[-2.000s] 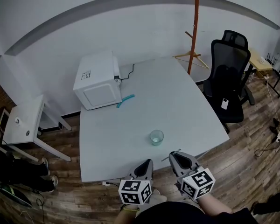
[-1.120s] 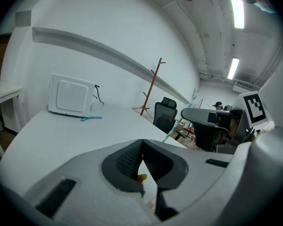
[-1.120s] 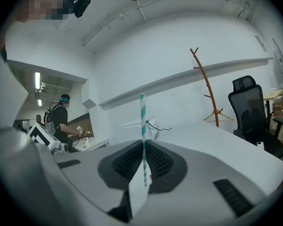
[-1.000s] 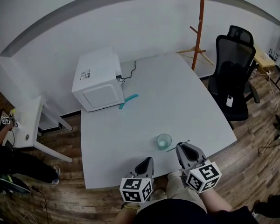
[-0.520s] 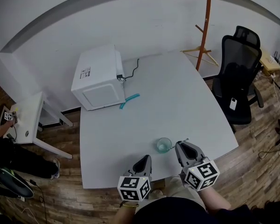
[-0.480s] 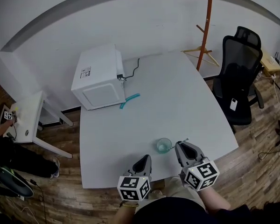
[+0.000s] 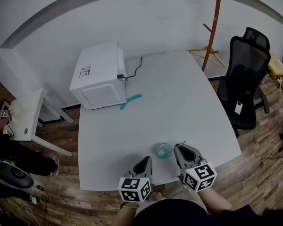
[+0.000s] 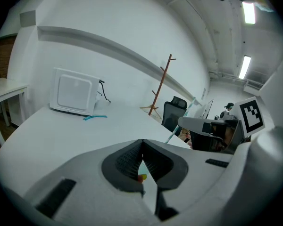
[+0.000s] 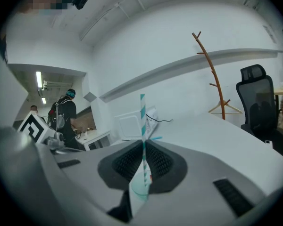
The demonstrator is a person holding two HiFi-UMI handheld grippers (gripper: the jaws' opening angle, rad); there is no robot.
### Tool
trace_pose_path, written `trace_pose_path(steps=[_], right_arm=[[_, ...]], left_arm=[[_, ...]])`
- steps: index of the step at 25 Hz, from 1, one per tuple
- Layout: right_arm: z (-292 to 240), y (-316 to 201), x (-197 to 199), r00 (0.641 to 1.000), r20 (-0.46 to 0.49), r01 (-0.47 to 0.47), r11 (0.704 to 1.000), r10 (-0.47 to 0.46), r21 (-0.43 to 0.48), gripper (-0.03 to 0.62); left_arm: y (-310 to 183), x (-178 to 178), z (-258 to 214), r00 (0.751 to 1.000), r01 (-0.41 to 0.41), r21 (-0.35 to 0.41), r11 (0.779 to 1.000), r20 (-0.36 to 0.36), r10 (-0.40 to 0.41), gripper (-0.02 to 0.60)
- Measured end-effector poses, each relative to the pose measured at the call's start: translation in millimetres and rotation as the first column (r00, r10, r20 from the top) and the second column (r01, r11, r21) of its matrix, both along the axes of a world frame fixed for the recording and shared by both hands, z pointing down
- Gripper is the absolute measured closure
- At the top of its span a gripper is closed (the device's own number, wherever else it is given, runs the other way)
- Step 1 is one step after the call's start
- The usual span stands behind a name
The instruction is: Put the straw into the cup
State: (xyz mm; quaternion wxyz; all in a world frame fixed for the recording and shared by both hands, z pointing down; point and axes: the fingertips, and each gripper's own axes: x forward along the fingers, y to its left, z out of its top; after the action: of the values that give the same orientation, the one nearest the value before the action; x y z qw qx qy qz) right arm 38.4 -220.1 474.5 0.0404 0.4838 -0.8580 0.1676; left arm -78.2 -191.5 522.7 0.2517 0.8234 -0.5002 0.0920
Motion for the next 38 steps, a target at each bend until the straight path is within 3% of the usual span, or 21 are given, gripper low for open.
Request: trace_pose_path(steps=[38], right_arm=[[100,-16,-5,0.998,-0.036,0.047,0.974,-0.056,-0.221,0.559]], left_arm=[[-13,11,56,0.998,0.046,-0.119,0.992,0.038,-0.041,0.563]])
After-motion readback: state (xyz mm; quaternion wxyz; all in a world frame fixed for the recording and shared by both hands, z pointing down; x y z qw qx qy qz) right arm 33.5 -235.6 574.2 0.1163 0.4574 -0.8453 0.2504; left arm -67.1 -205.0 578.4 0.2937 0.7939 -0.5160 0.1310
